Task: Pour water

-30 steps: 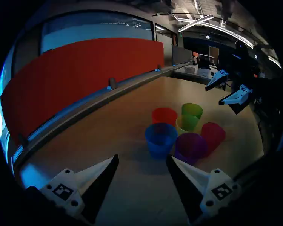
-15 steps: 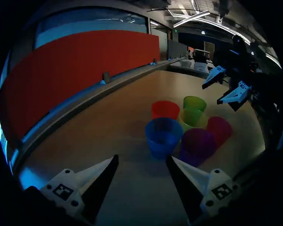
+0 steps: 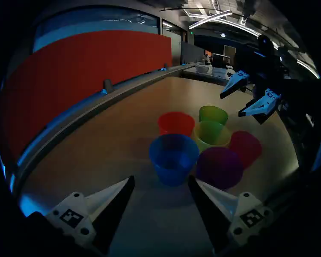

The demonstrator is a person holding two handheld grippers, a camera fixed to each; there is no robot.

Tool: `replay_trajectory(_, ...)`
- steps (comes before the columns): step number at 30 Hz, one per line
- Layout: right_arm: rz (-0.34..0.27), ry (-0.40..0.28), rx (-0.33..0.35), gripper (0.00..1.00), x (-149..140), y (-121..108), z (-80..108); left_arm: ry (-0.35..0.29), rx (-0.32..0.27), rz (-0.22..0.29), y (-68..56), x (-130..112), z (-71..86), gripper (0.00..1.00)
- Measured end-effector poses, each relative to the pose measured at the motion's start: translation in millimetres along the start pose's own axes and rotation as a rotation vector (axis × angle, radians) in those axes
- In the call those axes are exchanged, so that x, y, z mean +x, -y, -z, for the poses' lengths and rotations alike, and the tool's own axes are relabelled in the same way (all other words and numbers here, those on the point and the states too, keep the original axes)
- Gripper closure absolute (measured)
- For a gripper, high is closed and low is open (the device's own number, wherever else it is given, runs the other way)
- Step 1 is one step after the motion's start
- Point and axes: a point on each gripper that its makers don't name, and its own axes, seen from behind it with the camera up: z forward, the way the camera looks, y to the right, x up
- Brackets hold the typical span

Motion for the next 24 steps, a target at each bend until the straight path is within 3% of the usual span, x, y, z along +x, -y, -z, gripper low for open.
replay_trajectory(15,0.008,0.01,0.001,0.0,-3,0,-1.4,-0.027,-0.045,0.009,-18.0,10,-13.2,0.08)
replay_trajectory(24,0.015,0.01,-0.001,0.0,-3,0,-2.9,-0.033,-0.046,-0.001,-19.3,15,-21.5,0.07)
